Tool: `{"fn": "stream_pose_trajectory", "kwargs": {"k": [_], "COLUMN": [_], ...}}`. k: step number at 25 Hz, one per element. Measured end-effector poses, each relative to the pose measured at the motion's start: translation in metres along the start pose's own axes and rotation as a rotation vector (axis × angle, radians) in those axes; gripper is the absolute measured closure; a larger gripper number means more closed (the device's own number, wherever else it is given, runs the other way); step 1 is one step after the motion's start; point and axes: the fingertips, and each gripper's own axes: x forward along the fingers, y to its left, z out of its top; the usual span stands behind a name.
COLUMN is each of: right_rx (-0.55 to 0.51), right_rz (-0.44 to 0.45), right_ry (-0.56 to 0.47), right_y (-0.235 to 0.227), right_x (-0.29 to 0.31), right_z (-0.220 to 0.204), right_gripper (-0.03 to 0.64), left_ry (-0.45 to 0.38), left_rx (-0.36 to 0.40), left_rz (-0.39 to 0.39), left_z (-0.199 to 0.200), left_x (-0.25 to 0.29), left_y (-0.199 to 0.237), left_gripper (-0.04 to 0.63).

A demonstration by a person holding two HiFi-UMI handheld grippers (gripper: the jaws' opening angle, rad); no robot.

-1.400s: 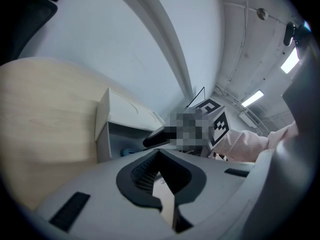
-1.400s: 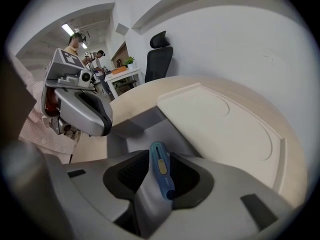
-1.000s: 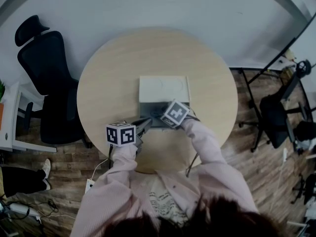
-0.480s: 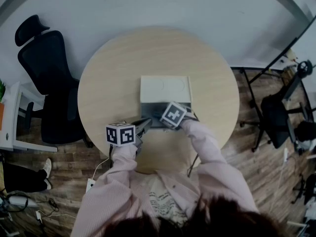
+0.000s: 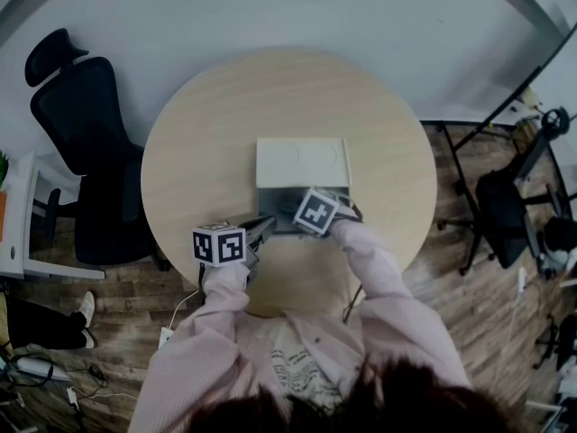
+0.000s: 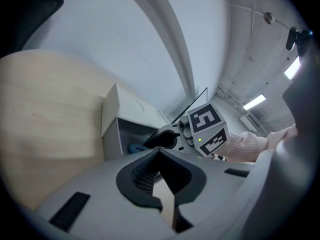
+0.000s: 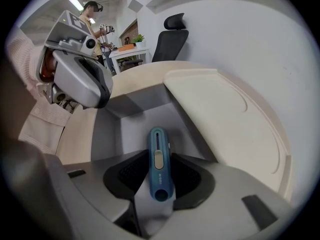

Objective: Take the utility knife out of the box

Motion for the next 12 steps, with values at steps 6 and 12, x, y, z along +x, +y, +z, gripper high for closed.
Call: {"fn": "stream_pose_trajectory", "kwargs": {"k": [6, 12], "right_rx": [-0.009, 0.005], "right_rz": [0.003, 0.02], "right_ry": [0.007, 0.023], "right_y": [0.0021, 0.0056], "right_x": [0.0014, 0.0015], "right_z": [0.0001, -0.0037], "right_gripper": [0.475, 0.476], "left_ry": [0.004, 0.02], "left_rx": [0.001, 0.004], "left_rz": [-0.001, 0.001], "left_z": [-0.0002, -0.0012], "left_x": [-0.0017, -0.0033], "left_y": [0.0027, 0.0052], "left_gripper": [0.588, 0.588]}}
